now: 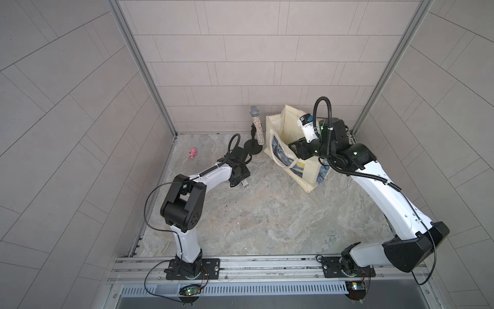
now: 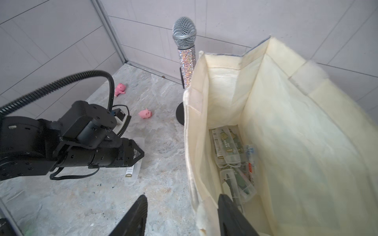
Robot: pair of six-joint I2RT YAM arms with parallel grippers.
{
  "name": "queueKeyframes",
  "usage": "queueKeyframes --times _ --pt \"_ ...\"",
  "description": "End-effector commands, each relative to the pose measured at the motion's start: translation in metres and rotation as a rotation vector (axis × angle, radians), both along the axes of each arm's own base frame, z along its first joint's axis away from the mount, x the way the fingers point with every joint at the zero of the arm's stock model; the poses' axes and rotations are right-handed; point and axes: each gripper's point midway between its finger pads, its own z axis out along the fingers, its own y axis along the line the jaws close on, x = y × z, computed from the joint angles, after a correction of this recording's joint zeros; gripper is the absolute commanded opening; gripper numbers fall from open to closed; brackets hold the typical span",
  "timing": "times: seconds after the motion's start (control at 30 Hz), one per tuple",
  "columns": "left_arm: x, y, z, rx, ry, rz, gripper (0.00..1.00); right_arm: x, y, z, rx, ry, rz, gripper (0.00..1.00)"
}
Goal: Put the compass set into the canvas bag
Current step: Pick up the compass set at the center of the board, then place the compass set in the canvas bag.
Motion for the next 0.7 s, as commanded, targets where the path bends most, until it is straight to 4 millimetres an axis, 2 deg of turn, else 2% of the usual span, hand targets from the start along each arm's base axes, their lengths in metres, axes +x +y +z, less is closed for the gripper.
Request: queueKeyframes --times 0.0,0.2,0.3,0.4,0.67 --pt "0.010 -0.008 0.051 -0.110 -0.140 0.006 0.33 -0.010 0.023 0.001 0.042 -0.002 0.067 0.57" --pt "0.002 -0.016 0.112 -0.263 -0.269 -0.001 0.32 -0.032 0.082 -0.028 0.050 0.060 0.214 0.59" --pt "-0.002 -0.022 0.138 -0.332 -0.315 -0.008 0.31 -0.036 0.104 -0.031 0.100 0.075 0.254 0.59" --pt "-0.006 -0.026 0.160 -0.388 -0.346 -0.020 0.31 -0.032 0.118 -0.039 0.132 0.103 0.268 0.61" --pt "-0.014 -0.030 0.184 -0.471 -0.390 -0.023 0.31 -0.017 0.142 -0.059 0.116 0.163 0.296 0.61"
